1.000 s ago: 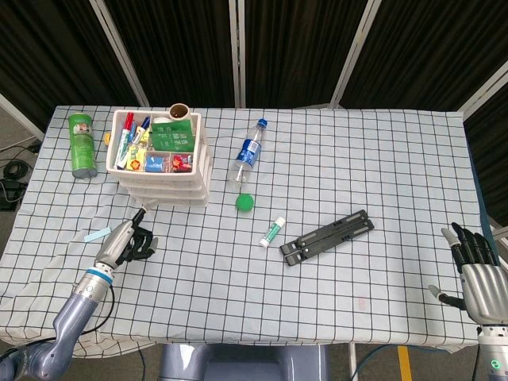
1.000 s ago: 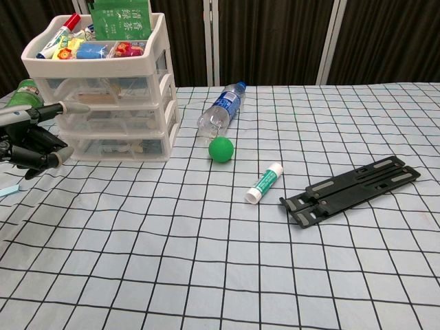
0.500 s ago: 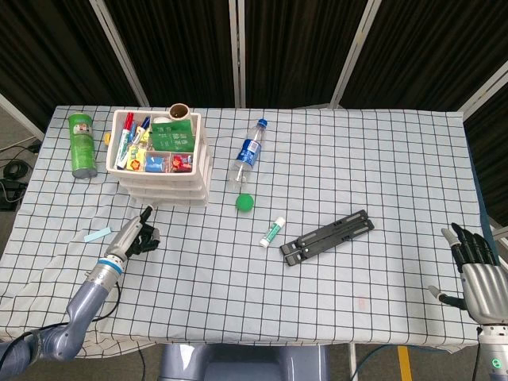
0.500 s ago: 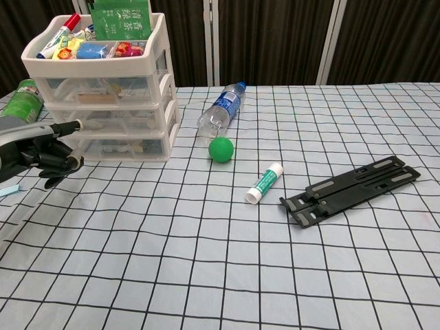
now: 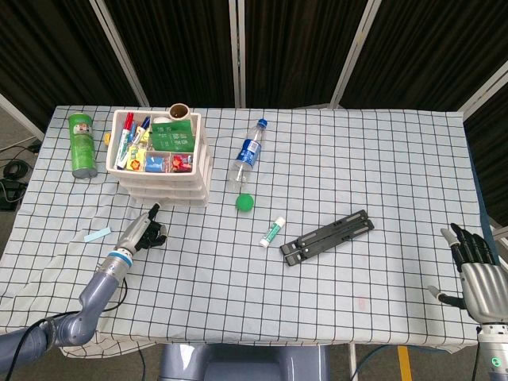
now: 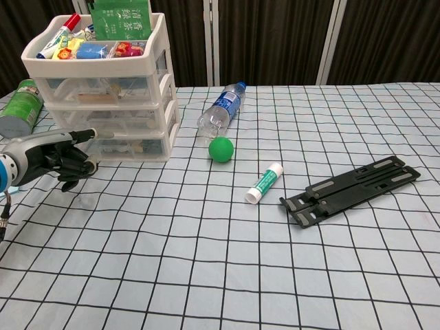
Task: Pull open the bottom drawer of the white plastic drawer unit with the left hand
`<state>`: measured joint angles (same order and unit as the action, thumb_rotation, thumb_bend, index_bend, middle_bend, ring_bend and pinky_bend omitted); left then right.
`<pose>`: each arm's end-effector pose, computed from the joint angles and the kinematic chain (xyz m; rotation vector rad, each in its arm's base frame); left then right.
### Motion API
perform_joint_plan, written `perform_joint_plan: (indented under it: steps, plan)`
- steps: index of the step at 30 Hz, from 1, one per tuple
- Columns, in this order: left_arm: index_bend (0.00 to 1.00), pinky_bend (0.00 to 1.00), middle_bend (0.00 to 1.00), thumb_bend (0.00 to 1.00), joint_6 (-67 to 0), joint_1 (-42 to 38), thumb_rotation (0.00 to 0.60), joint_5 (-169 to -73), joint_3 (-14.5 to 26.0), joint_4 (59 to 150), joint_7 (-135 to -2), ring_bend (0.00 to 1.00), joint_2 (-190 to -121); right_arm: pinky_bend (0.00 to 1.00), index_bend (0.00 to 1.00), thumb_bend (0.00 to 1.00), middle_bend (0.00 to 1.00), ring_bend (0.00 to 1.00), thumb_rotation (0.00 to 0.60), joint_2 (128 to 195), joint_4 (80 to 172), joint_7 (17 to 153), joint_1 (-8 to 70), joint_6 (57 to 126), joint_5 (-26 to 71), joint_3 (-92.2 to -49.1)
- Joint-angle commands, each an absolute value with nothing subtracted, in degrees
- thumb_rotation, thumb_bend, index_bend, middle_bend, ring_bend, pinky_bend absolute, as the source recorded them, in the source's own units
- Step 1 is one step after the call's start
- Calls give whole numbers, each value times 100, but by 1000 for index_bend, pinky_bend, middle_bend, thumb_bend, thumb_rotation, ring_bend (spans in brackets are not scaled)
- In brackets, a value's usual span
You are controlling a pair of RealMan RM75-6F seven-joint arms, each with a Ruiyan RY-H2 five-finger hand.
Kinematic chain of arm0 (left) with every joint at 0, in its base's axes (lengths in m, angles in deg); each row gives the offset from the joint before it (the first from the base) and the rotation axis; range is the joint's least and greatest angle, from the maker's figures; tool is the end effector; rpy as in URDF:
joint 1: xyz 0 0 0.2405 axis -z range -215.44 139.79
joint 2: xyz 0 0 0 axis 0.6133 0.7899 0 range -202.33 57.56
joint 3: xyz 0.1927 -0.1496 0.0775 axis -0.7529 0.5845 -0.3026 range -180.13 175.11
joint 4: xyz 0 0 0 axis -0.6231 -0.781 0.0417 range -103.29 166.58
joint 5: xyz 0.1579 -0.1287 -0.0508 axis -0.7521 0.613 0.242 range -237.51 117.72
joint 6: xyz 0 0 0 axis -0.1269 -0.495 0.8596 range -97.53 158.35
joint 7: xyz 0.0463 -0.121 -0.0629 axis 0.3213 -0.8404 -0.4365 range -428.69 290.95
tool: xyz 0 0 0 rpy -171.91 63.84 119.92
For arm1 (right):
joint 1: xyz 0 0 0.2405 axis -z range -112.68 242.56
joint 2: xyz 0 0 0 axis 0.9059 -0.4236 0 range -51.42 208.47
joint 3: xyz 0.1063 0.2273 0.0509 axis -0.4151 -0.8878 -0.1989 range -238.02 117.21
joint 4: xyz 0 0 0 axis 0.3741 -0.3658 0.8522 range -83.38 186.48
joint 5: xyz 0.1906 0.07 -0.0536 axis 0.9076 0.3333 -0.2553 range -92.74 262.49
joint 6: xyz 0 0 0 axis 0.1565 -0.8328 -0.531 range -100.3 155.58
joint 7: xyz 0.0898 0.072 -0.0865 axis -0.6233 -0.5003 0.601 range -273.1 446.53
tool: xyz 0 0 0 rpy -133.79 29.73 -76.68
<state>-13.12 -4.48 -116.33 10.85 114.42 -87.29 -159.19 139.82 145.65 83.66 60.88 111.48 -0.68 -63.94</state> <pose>-0.2218 0.3266 -0.0173 -1.3356 -1.8589 -1.0611 -0.3122 -0.1789 0.1713 1.3633 -0.9478 0.9172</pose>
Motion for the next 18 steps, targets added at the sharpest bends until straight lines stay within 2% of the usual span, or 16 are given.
perform_joint_plan:
  steps: [1, 14, 18]
  plan:
    - [0, 750, 821, 779, -1321, -419, 600, -11619, 1110, 11384, -8710, 879, -15986, 0, 0, 19, 0, 0, 600, 13980, 14561, 8343, 6083, 11139, -54, -6403]
    - [0, 750, 821, 779, -1402, -404, 600, -11877, 1229, 11163, -8988, 879, -16195, 0, 0, 18, 0, 0, 600, 14015, 14543, 8410, 6059, 11063, 24, -6412]
    - [0, 750, 821, 779, -1169, -335, 600, -11804, 1274, 10959, -9157, 879, -16278, 0, 0, 19, 0, 0, 600, 14042, 14523, 8441, 6058, 11018, 52, -6391]
